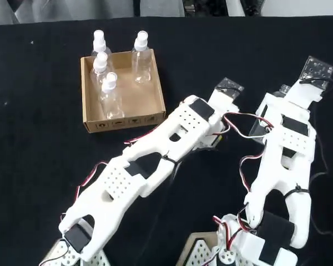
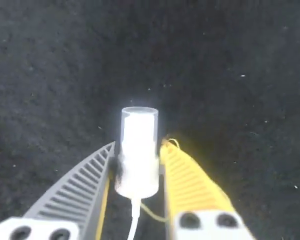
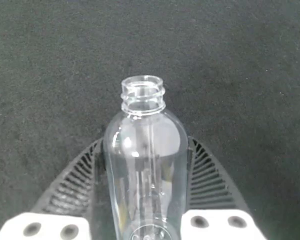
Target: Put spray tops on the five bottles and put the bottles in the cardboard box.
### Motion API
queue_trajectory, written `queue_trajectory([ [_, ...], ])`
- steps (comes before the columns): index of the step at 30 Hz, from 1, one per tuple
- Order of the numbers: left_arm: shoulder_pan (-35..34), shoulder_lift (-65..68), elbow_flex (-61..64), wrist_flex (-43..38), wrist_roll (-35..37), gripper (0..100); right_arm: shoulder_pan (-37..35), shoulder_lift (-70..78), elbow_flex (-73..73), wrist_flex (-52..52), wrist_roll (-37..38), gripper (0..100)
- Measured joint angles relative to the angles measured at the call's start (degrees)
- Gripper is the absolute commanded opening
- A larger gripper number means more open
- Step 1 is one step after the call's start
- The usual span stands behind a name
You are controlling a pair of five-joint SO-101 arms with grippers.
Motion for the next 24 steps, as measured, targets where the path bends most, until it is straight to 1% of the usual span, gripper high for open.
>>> queue_trajectory([
  [2,0.0,0.0,0.0,0.0,0.0,3,0.0,0.0,0.0,0.0,0.0,8.5],
  [9,0.8,0.0,-0.1,0.6,0.0,3,0.0,0.0,0.0,0.0,0.0,8.5],
  [18,0.9,0.9,-8.7,12.7,0.0,3,0.0,0.0,0.0,0.0,0.0,8.5],
  [24,0.8,0.9,-10.2,17.3,0.0,15,0.0,0.0,0.0,0.0,0.0,8.5],
])
